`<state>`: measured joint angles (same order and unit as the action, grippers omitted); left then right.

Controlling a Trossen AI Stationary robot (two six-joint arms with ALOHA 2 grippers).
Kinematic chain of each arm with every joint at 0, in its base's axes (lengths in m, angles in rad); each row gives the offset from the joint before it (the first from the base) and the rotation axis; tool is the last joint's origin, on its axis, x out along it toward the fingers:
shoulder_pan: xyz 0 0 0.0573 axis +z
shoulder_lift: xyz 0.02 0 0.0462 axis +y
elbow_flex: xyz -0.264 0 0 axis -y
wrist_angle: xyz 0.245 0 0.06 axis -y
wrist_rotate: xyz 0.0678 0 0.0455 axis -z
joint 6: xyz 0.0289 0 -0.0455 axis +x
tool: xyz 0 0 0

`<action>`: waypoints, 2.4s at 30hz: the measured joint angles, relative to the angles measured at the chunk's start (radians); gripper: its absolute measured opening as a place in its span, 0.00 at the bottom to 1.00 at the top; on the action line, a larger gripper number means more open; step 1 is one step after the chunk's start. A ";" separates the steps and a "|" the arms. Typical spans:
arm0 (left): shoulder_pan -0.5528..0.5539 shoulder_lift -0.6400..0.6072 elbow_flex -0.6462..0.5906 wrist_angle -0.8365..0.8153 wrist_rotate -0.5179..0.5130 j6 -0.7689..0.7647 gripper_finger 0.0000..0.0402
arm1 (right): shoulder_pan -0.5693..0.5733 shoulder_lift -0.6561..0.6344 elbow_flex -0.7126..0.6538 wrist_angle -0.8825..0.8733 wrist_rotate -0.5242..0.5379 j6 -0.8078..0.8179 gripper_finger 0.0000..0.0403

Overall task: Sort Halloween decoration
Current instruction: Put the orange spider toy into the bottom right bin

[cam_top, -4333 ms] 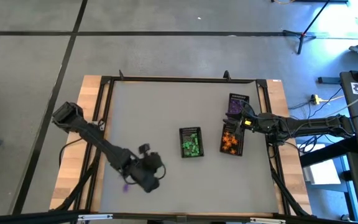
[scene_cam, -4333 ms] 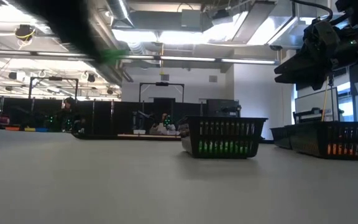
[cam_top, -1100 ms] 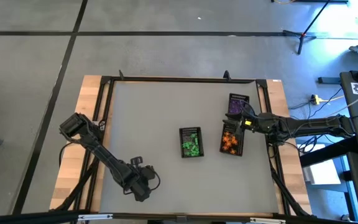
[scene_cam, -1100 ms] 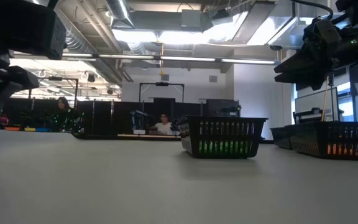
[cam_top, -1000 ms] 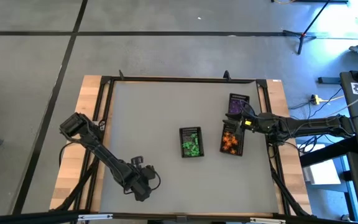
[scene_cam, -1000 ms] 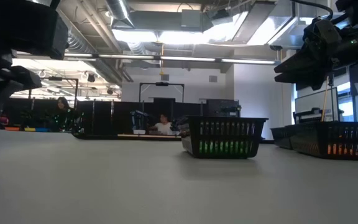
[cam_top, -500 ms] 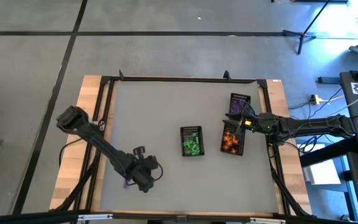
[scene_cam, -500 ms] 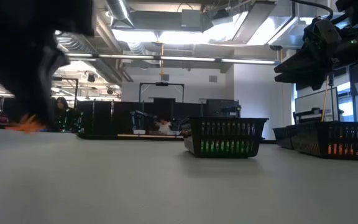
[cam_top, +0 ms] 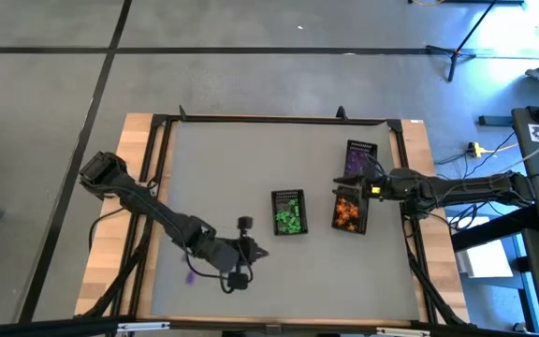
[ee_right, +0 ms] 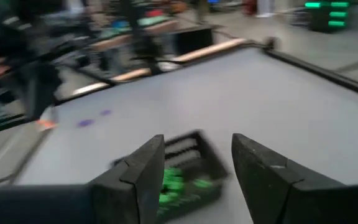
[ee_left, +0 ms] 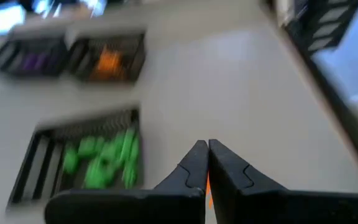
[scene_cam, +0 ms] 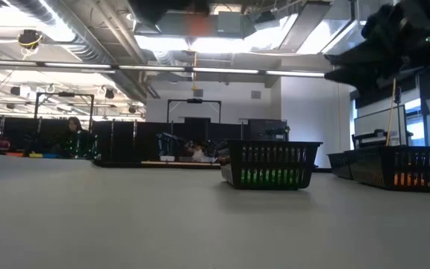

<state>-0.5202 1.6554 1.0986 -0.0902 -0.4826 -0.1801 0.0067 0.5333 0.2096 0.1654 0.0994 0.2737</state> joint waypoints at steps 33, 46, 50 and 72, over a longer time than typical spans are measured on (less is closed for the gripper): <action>0.266 0.027 0.002 0.435 0.295 0.303 0.00 | 0.120 0.980 0.182 1.045 -0.364 -0.103 0.46; 0.269 0.028 0.001 0.390 0.290 0.287 0.00 | 0.145 1.075 0.273 1.039 -0.521 -0.105 0.46; 0.269 0.028 0.001 0.377 0.290 0.280 0.00 | 0.145 1.075 0.273 1.037 -0.517 -0.104 0.46; 0.269 0.028 0.001 0.367 0.290 0.254 0.00 | 0.145 1.075 0.272 1.013 -0.485 -0.127 0.05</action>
<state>-0.2516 1.6833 1.1000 0.2768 -0.1926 0.0741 0.1513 1.6082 0.4820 1.1782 -0.3859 0.1464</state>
